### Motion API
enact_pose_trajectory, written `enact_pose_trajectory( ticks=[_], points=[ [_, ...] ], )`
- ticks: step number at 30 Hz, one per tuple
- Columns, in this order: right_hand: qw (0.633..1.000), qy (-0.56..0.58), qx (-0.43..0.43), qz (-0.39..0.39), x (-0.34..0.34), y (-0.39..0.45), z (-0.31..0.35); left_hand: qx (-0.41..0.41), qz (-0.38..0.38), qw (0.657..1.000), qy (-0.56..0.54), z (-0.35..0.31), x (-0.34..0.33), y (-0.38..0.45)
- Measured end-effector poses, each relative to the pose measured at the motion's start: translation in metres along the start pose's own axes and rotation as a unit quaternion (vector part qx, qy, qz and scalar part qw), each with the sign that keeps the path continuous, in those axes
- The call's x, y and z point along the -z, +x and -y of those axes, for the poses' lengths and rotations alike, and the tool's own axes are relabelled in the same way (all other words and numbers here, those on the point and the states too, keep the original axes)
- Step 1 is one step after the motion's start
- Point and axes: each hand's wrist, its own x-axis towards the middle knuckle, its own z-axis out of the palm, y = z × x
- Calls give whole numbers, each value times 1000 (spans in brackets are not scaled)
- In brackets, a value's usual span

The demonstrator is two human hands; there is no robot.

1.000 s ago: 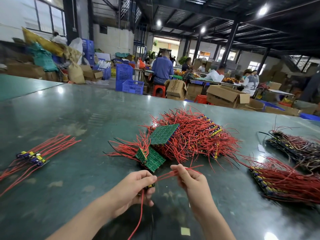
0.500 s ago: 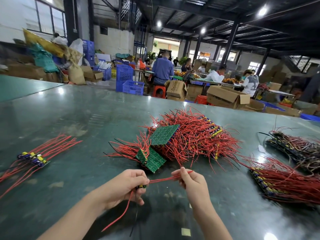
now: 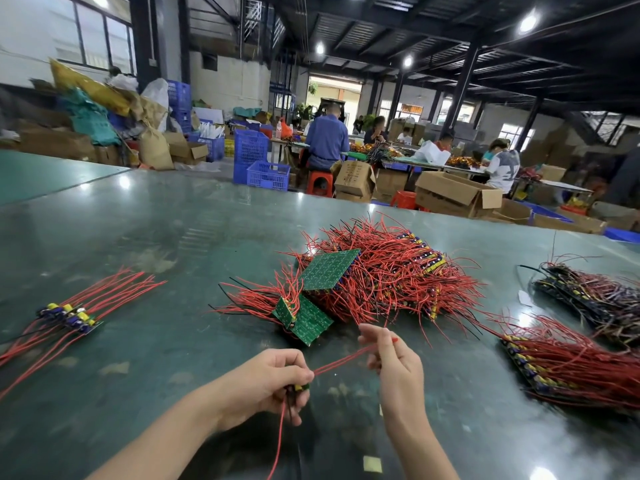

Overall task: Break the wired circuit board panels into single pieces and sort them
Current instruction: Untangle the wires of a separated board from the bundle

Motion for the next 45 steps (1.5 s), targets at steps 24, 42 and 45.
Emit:
enact_pose_trajectory(
  ticks=[24, 42, 45],
  points=[
    [935, -19, -108, 337, -19, -25, 7, -106, -166, 961, -196, 0, -27, 7],
    [963, -43, -101, 246, -23, -26, 2, -101, -209, 957, -171, -2, -25, 5],
    [960, -52, -88, 260, -24, -26, 3, -120, -236, 956, -126, -2, -25, 4]
  ],
)
